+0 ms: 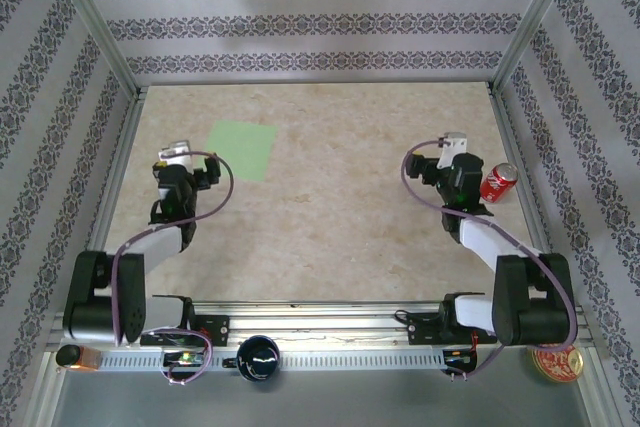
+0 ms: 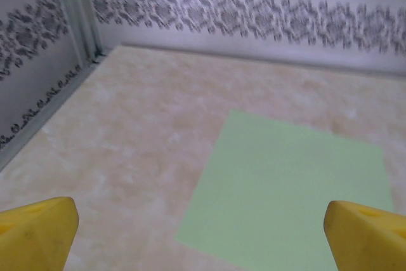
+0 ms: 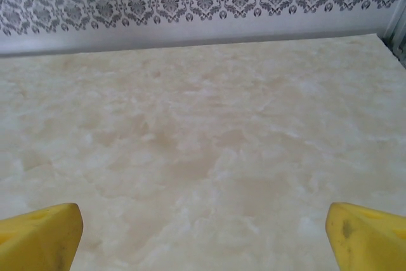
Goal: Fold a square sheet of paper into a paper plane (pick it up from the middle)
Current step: Move the square sheet of paper to the center of the table.
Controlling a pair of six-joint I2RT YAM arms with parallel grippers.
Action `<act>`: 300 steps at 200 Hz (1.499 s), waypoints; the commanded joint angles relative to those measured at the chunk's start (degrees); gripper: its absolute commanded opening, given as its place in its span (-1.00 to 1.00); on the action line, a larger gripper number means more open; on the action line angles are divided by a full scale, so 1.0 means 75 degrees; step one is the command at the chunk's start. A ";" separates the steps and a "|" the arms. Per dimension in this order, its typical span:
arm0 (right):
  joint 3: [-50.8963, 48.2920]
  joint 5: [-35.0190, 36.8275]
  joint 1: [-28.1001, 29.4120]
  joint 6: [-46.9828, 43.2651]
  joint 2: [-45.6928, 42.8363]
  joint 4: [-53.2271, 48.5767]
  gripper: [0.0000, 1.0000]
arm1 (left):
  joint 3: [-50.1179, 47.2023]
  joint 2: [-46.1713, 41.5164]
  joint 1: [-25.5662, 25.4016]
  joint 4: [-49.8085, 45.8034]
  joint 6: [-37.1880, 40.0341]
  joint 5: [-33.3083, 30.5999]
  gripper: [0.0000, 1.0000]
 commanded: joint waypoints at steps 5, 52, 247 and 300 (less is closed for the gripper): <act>0.1519 0.0287 -0.0006 0.1477 0.0055 -0.3844 0.96 | 0.0679 -0.0628 0.0214 -0.2997 -0.1253 0.0218 0.99; 0.1905 -0.3150 -0.0544 0.3301 0.0476 -0.3920 0.96 | 0.2861 0.1255 0.0951 -0.4784 -0.2094 0.3890 0.99; 0.2617 -0.3927 0.1498 0.4724 0.1945 -0.3810 0.97 | 0.7248 0.6146 -0.0377 -0.8197 -0.2236 0.4742 0.78; 0.2325 -0.3662 0.1624 0.4987 0.1725 -0.3822 0.96 | 0.6347 0.5897 -0.0985 -0.7899 -0.2870 0.4846 0.73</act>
